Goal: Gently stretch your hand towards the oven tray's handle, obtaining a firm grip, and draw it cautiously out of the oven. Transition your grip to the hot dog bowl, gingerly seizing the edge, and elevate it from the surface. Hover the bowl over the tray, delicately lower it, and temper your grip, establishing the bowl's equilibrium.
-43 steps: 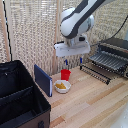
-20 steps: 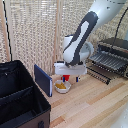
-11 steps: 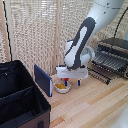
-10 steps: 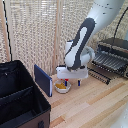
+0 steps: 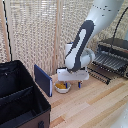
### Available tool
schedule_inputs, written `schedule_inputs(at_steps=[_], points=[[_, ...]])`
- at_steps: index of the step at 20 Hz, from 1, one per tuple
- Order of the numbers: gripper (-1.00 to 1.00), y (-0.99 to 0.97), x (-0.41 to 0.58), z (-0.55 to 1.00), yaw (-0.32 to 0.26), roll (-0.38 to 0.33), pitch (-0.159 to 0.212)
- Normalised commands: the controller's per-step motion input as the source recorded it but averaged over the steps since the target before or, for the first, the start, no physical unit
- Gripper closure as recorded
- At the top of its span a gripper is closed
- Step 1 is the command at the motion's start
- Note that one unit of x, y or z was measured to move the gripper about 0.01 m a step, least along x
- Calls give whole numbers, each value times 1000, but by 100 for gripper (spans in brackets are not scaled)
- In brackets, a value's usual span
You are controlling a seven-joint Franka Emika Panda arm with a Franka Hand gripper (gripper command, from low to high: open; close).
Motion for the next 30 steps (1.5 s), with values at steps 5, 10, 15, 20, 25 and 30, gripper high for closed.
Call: schedule_inputs(at_steps=[5,10,15,20,25,30], points=[[100,0,0,0,6,0,-45],[100,0,-11,0,31,0,-1],[100,5,-7,0,-6,16,-52],[100,20,-3,126,-27,102,-5],[100,122,54,489,-42,156,64],[100,190,255,548,-80,153,41]])
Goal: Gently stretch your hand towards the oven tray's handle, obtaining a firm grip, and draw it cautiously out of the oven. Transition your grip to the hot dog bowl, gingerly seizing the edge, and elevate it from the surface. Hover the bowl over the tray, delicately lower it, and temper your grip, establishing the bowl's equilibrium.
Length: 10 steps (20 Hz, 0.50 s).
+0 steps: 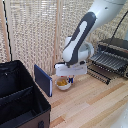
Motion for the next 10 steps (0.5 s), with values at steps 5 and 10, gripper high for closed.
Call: schedule_inputs(at_steps=[5,10], points=[[100,132,462,538,-103,85,-2],[100,116,568,610,-137,-21,-14]])
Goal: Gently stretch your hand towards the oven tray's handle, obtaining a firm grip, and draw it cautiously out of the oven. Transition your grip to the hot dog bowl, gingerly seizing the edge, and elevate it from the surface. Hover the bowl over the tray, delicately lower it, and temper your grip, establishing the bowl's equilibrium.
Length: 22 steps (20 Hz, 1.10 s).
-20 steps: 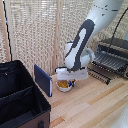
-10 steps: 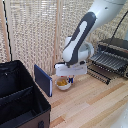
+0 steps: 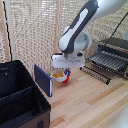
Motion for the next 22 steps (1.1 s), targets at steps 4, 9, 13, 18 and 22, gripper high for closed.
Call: schedule_inputs(at_steps=[4,9,13,18,22], points=[[100,-26,631,799,-138,-56,5],[100,-157,615,891,-149,-76,20],[100,-258,577,911,-171,-74,42],[100,-358,499,879,-183,-36,42],[100,-428,335,813,-215,-5,57]])
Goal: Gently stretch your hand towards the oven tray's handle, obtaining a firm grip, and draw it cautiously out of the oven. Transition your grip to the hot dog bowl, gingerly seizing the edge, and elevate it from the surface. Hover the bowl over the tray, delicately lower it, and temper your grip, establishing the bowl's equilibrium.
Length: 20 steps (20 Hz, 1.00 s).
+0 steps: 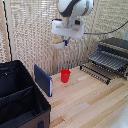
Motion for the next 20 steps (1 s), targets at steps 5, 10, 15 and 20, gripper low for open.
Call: schedule_inputs(at_steps=[5,10,15,20], points=[[100,-534,146,755,-214,0,75],[100,-636,22,583,-189,0,51],[100,-655,-1,315,-190,0,0],[100,-677,-97,81,-185,0,-4]])
